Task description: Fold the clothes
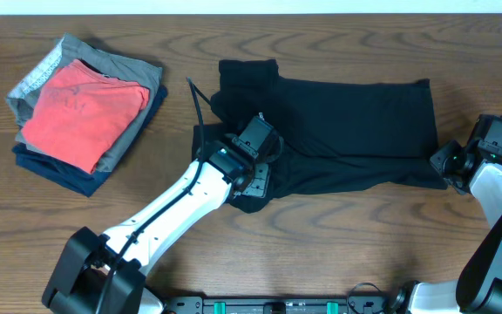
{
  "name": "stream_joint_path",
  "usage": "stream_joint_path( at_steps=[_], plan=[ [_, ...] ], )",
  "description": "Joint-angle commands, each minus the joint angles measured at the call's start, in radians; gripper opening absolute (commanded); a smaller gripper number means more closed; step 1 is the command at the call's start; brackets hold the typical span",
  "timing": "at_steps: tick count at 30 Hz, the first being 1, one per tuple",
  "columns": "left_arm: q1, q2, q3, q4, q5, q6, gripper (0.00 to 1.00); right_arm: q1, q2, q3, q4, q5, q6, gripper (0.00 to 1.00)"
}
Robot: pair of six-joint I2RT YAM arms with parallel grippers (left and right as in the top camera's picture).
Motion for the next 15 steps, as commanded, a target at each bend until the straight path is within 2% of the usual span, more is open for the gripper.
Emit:
stream_joint_path(
  at_steps=[1, 4, 13, 14, 15],
  plan=[
    [-0.002, 0.011, -0.003, 0.051, 0.066, -0.005, 0.65, 0.012, 0.003, 0.015, -0.001, 0.003, -0.014, 0.05],
    [-0.002, 0.024, -0.003, 0.097, 0.126, -0.01, 0.65, 0.012, 0.003, 0.015, -0.002, 0.002, -0.022, 0.04],
    [-0.002, 0.148, -0.003, 0.152, 0.131, 0.021, 0.65, 0.012, 0.003, 0.015, -0.004, 0.003, -0.032, 0.04],
    [-0.002, 0.156, -0.003, 0.164, 0.131, 0.027, 0.63, 0.012, 0.003, 0.014, -0.004, 0.003, -0.032, 0.04],
    [-0.002, 0.16, -0.003, 0.174, 0.129, 0.039, 0.53, 0.012, 0.003, 0.015, -0.004, 0.003, -0.032, 0.04]
  ],
)
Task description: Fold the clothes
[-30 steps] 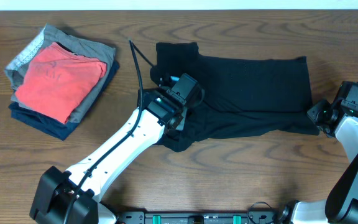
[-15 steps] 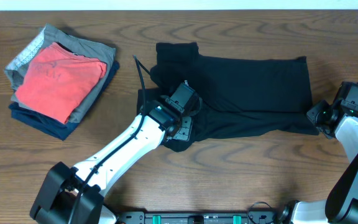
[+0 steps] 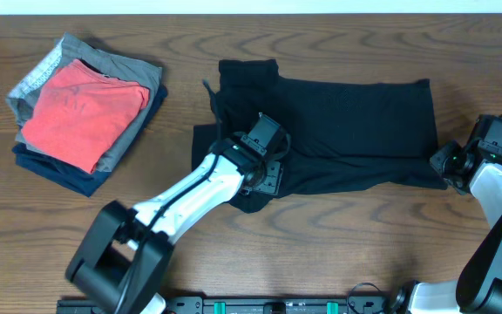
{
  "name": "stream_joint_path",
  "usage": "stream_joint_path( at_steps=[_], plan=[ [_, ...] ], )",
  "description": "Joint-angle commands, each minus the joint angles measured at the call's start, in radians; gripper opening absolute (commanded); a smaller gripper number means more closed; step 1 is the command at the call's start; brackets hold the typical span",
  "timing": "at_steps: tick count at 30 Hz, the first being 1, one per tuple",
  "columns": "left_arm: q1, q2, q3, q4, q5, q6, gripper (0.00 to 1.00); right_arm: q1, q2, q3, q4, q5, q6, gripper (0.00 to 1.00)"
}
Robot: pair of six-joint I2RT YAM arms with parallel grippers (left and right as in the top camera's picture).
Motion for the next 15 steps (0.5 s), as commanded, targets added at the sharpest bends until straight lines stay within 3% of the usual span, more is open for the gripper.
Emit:
stream_joint_path(
  at_steps=[1, 4, 15],
  plan=[
    [0.002, 0.016, -0.001, 0.024, 0.003, 0.054, 0.42, 0.012, 0.004, 0.014, -0.001, 0.003, -0.015, 0.04],
    [0.011, 0.013, 0.008, 0.021, -0.103, 0.065, 0.08, 0.012, 0.004, 0.015, -0.001, 0.003, -0.015, 0.04],
    [0.111, -0.085, 0.04, 0.003, -0.25, 0.122, 0.06, 0.012, 0.004, 0.015, -0.002, 0.003, -0.015, 0.03]
  ],
)
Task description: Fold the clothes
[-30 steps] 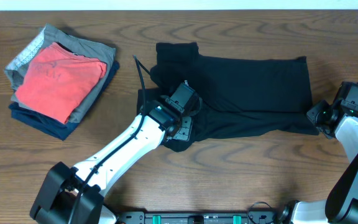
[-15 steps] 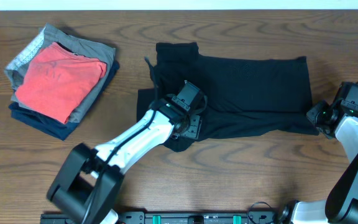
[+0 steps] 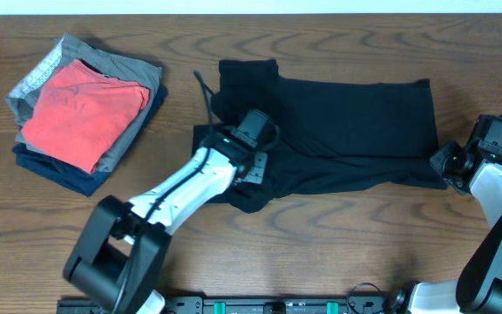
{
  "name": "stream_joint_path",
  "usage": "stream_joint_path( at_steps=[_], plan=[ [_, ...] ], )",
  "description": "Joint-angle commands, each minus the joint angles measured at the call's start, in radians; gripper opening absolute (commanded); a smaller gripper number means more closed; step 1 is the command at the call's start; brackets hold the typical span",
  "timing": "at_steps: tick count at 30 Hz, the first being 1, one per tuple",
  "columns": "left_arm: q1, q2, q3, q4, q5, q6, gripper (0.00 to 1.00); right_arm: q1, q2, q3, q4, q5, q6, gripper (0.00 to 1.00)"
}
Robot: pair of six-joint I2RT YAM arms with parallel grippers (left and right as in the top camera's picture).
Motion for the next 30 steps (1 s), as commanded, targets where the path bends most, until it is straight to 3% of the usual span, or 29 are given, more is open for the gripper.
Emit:
stream_joint_path(
  at_steps=[1, 8, 13, 15, 18, 21, 30],
  plan=[
    [0.041, -0.081, 0.043, 0.016, -0.111, 0.044, 0.06, 0.012, 0.003, 0.015, -0.001, 0.003, -0.015, 0.03],
    [0.111, -0.122, 0.043, 0.163, -0.116, 0.056, 0.06, 0.012, 0.003, 0.015, -0.002, 0.003, -0.015, 0.03],
    [0.11, -0.121, 0.043, 0.125, -0.047, 0.056, 0.06, 0.012, 0.003, 0.014, -0.002, 0.003, -0.015, 0.03],
    [0.11, -0.123, 0.043, 0.039, 0.089, 0.056, 0.11, 0.012, 0.003, 0.015, -0.004, 0.003, -0.016, 0.03],
    [0.11, -0.122, 0.043, -0.128, 0.32, 0.056, 0.32, 0.012, 0.003, 0.014, -0.006, 0.006, -0.034, 0.04],
    [0.11, -0.122, 0.038, -0.224, 0.433, 0.056, 0.42, 0.012, 0.003, 0.014, -0.009, 0.007, -0.034, 0.04],
    [0.019, -0.121, 0.029, -0.161, 0.486, 0.056, 0.44, 0.012, 0.003, 0.014, -0.021, 0.007, -0.034, 0.04]
  ],
)
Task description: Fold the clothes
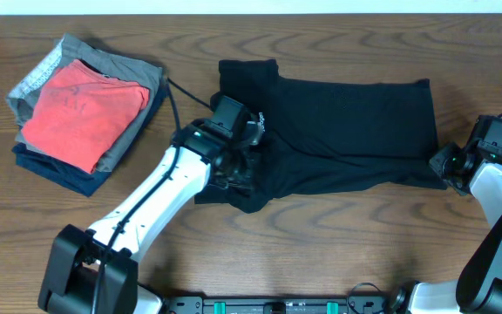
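Note:
A black garment [347, 122] lies spread across the middle of the table, with a bunched fold along its lower left edge. My left gripper [240, 164] points down onto the garment's left part. Its dark fingers merge with the cloth, so open or shut does not show. My right gripper [441, 162] rests at the garment's lower right corner. Its fingertips touch the cloth edge and their state is also unclear.
A stack of folded clothes [81, 109] sits at the far left, with a red piece on top of grey and navy ones. Bare wooden table [321, 253] runs along the front. A black cable [181, 96] loops from the left wrist.
My left gripper has moved up and to the left over the garment's left part, nearer the collar end. The right arm and the garment's outline look the same.
My left gripper sat on the garment's lower left part. It then stood slightly further right, came back left, and now is higher and further left. Throughout, my right gripper stayed at the lower right corner, and the garment kept nearly the same outline.

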{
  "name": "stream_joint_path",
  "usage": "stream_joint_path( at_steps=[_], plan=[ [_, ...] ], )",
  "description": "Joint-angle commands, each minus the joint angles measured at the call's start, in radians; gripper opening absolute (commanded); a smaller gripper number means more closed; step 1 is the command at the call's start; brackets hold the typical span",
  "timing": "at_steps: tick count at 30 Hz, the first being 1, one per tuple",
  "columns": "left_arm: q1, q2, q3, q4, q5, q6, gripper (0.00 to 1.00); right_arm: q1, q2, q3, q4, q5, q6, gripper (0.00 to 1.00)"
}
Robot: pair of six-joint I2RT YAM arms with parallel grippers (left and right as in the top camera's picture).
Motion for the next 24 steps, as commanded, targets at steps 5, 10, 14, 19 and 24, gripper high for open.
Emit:
stream_joint_path(
  at_steps=[5, 10, 14, 19, 24],
  plan=[
    [-0.173, 0.024, -0.003, 0.034, -0.118, -0.047, 0.43, 0.012, 0.003, 0.014, -0.005, 0.005, -0.011, 0.04],
    [-0.247, 0.092, -0.003, 0.006, -0.283, -0.161, 0.43, 0.012, 0.003, 0.014, -0.009, 0.005, -0.012, 0.04],
    [-0.253, 0.134, -0.003, 0.003, -0.343, -0.186, 0.43, 0.012, 0.003, 0.014, -0.01, 0.005, -0.011, 0.03],
    [-0.253, 0.155, -0.003, 0.005, -0.383, -0.185, 0.43, 0.012, 0.003, 0.014, -0.011, 0.005, -0.011, 0.04],
    [-0.253, 0.174, -0.003, 0.009, -0.382, -0.185, 0.43, 0.012, 0.003, 0.014, -0.011, 0.005, -0.011, 0.03]
  ],
)
